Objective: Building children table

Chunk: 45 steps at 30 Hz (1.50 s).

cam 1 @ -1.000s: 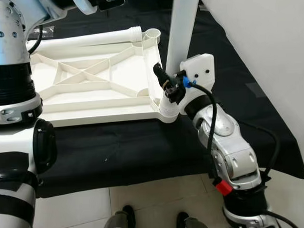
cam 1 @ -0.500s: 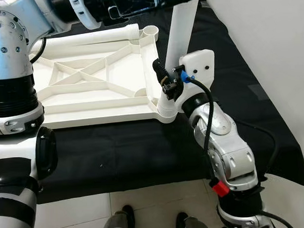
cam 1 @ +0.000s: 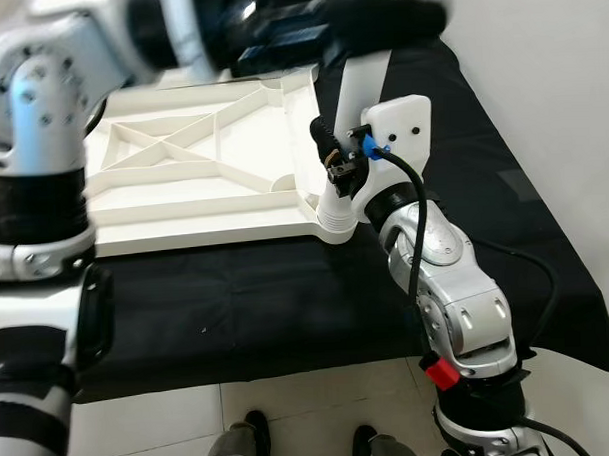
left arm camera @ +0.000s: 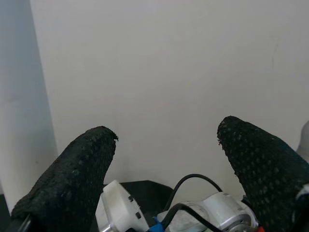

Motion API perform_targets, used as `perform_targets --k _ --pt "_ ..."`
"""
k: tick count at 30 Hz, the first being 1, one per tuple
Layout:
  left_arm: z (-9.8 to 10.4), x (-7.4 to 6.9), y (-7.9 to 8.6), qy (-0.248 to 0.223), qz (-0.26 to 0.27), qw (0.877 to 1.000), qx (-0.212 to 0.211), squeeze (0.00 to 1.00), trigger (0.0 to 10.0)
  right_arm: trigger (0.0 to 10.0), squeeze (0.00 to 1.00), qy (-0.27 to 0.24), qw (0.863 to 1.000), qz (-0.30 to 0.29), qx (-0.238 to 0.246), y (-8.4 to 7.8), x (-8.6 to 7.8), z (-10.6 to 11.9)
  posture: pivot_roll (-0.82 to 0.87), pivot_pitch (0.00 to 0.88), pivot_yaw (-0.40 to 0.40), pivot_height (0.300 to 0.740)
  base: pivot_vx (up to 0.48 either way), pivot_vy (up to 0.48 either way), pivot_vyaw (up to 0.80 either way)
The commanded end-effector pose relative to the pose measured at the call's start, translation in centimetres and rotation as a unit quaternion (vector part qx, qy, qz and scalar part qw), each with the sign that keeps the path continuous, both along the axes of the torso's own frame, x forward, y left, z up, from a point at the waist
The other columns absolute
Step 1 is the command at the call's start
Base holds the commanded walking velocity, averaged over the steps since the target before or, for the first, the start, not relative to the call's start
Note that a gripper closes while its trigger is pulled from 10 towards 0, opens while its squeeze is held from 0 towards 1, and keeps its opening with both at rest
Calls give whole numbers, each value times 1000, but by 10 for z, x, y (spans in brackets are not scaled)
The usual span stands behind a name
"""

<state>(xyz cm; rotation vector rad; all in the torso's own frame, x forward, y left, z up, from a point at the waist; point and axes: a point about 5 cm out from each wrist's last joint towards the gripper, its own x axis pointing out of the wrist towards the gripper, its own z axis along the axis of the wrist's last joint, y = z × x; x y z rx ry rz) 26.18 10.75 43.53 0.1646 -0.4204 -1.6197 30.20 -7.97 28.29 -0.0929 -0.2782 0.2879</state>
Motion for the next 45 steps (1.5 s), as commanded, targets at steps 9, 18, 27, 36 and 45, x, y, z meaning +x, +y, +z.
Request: perform_targets --k 9,18,27,36,45 --pt "44 -13 61 -95 159 983 0 0 10000 0 0 107 994 -26 -19 -7 10 -40 7 286 7 740 0 0 0" --pt "38 3 63 -89 245 965 -28 0 10000 0 0 107 994 -25 -17 -5 10 -38 8 285 6 740 0 0 0" --pt "16 30 30 -53 228 972 -33 0 10000 0 0 105 994 -17 -13 -3 9 -36 7 287 9 740 0 0 0" --pt "13 77 4 -41 255 966 -29 0 10000 0 0 96 995 16 -14 10 3 -32 13 295 22 740 0 0 0" --pt "15 73 -13 -57 215 975 -11 0 10000 0 0 100 994 28 -16 14 2 -32 12 296 26 740 0 0 0"
